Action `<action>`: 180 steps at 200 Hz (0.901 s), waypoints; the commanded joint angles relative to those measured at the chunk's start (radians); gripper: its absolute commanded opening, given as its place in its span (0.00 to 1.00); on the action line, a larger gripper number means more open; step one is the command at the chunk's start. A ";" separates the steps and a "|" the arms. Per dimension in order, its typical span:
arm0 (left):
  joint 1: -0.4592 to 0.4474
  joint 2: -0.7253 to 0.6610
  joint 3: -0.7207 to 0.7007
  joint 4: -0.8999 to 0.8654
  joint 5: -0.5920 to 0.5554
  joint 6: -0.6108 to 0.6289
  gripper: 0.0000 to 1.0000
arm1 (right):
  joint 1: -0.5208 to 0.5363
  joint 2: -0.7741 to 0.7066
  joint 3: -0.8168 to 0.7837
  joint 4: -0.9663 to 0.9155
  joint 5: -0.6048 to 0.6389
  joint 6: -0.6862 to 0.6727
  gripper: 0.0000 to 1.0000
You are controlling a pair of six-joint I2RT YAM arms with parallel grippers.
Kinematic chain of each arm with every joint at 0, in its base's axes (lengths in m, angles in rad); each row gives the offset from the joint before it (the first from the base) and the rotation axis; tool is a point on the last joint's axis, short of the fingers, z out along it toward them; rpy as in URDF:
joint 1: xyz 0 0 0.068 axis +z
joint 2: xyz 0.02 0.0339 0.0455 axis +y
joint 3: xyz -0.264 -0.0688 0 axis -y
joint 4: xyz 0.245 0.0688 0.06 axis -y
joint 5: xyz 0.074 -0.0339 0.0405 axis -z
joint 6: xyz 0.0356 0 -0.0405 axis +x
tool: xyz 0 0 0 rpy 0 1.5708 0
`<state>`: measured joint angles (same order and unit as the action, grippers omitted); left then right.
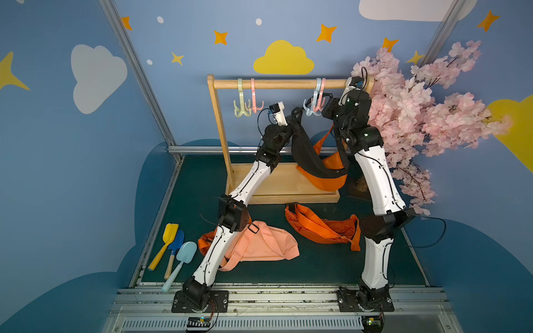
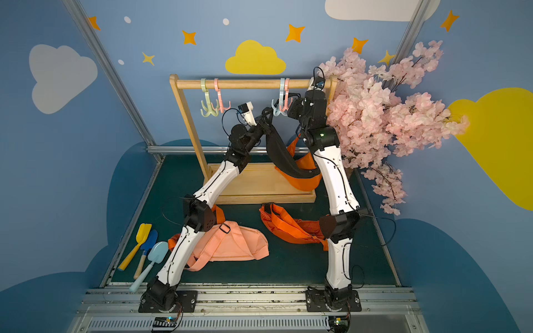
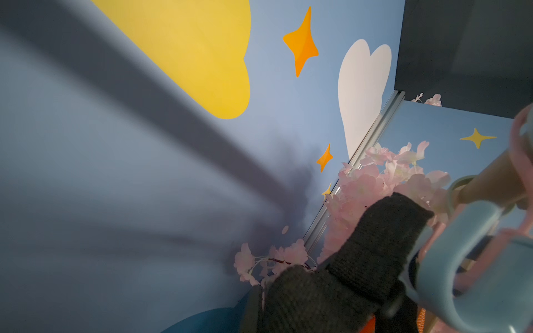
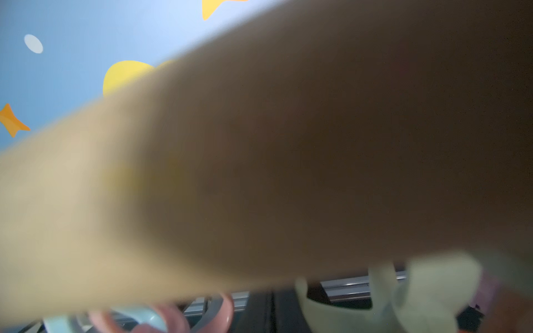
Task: Take the bag off the hook
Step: Pick up the bag from the hook.
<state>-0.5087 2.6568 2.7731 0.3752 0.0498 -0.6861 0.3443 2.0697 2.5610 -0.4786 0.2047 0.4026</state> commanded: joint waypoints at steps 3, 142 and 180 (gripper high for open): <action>0.005 0.002 0.022 -0.034 0.033 -0.026 0.04 | 0.004 0.007 -0.013 -0.114 -0.020 0.017 0.00; -0.010 -0.437 -0.706 0.047 0.150 -0.121 0.04 | 0.029 -0.366 -0.437 -0.069 -0.050 0.020 0.00; -0.036 -0.578 -0.900 0.054 0.175 -0.115 0.04 | 0.032 -0.480 -0.527 -0.116 -0.059 0.010 0.00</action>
<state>-0.5247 2.1571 1.9530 0.3920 0.1951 -0.8021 0.3695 1.6745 2.0907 -0.5690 0.1528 0.4221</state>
